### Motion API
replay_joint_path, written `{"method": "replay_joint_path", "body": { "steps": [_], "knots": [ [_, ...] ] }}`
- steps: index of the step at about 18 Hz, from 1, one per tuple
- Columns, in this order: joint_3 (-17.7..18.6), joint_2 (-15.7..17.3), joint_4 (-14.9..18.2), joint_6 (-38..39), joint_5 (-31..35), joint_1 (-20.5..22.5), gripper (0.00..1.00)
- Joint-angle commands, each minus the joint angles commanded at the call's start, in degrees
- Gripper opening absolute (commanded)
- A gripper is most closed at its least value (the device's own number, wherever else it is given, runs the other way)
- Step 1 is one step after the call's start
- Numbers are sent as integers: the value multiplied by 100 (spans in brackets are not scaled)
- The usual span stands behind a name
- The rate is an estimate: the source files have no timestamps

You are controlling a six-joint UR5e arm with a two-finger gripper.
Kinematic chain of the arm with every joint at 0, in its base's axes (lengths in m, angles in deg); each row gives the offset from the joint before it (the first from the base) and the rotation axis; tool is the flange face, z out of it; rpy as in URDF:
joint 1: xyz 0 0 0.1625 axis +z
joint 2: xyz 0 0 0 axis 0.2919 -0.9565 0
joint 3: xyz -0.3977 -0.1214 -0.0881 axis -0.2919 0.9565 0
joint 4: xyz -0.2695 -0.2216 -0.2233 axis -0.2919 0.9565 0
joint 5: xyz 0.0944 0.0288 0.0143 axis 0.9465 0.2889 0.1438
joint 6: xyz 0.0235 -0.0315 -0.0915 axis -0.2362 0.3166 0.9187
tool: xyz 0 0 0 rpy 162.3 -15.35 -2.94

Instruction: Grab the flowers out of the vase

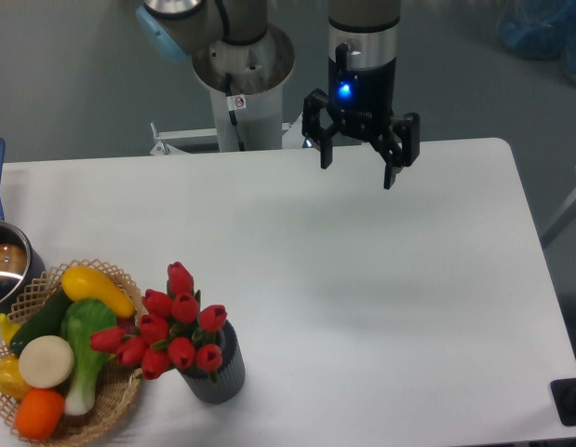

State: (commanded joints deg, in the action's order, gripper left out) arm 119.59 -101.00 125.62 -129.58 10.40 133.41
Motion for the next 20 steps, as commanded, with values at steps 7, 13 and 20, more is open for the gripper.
{"method": "replay_joint_path", "body": {
  "steps": [7, 13, 20],
  "knots": [
    [141, -44, -439, 545, -254, -35, 100],
    [53, -290, -669, 633, -422, -96, 100],
    [-35, -421, -984, 1336, -844, -105, 100]
  ]
}}
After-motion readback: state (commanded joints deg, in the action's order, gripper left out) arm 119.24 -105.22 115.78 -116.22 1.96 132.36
